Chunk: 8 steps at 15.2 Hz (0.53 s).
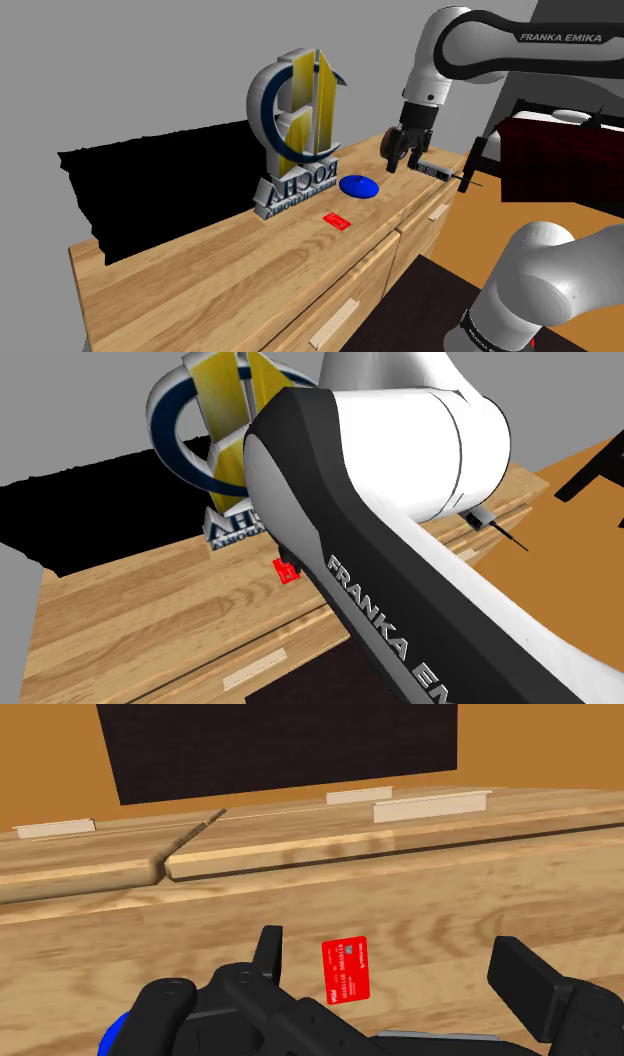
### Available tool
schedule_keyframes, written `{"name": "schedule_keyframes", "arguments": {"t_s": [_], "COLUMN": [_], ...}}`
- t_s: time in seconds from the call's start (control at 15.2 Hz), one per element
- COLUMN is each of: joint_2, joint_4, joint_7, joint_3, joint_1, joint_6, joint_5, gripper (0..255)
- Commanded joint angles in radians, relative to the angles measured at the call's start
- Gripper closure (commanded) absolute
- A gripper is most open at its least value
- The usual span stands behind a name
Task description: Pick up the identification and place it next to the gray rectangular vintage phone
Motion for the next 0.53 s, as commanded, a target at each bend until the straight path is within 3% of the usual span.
{"name": "schedule_keyframes", "arguments": {"t_s": [0.0,0.46], "joint_2": [0.000,-0.048], "joint_4": [0.000,-0.291], "joint_7": [0.000,-0.032], "joint_3": [0.000,0.045], "joint_1": [0.000,0.017], "joint_6": [0.000,0.450], "joint_5": [0.000,-0.010], "gripper": [0,0]}}
